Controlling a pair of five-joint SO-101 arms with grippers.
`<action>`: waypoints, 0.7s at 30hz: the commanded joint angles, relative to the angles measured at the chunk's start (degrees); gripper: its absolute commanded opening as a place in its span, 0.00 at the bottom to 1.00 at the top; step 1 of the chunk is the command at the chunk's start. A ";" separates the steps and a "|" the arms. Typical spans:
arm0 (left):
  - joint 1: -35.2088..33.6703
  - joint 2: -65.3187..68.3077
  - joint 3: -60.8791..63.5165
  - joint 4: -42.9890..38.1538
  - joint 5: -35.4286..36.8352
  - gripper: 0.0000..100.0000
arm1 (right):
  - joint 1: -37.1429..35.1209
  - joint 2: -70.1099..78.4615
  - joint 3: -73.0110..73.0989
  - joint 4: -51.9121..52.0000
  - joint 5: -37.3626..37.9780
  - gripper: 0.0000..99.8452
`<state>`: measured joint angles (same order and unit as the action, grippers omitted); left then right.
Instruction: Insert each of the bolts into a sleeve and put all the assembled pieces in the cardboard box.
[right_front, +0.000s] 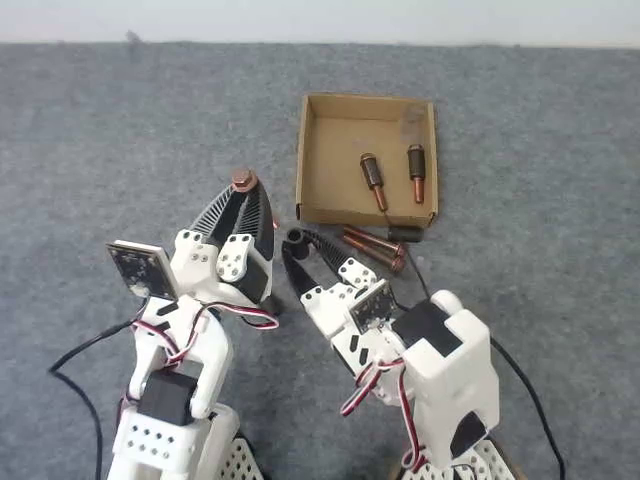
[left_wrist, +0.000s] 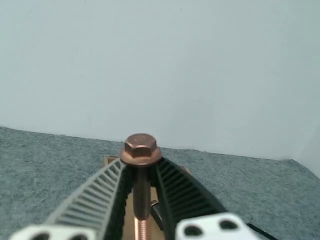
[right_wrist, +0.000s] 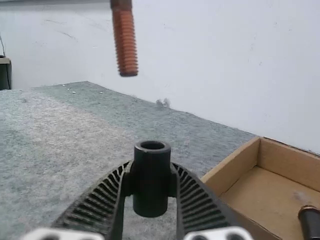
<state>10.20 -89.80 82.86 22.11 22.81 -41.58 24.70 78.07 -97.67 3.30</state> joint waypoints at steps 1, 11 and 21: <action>-0.09 -1.49 -0.66 0.18 0.62 0.01 | -0.92 -0.57 0.09 -0.22 0.88 0.01; -0.18 -1.58 -0.40 2.81 0.62 0.01 | -0.92 -0.92 0.62 -0.22 0.88 0.01; -0.26 -1.58 -0.22 5.45 0.62 0.01 | -0.92 -0.92 0.62 -0.31 1.05 0.01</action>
<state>10.20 -89.89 83.21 27.74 22.81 -42.02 24.70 78.51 -97.67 3.30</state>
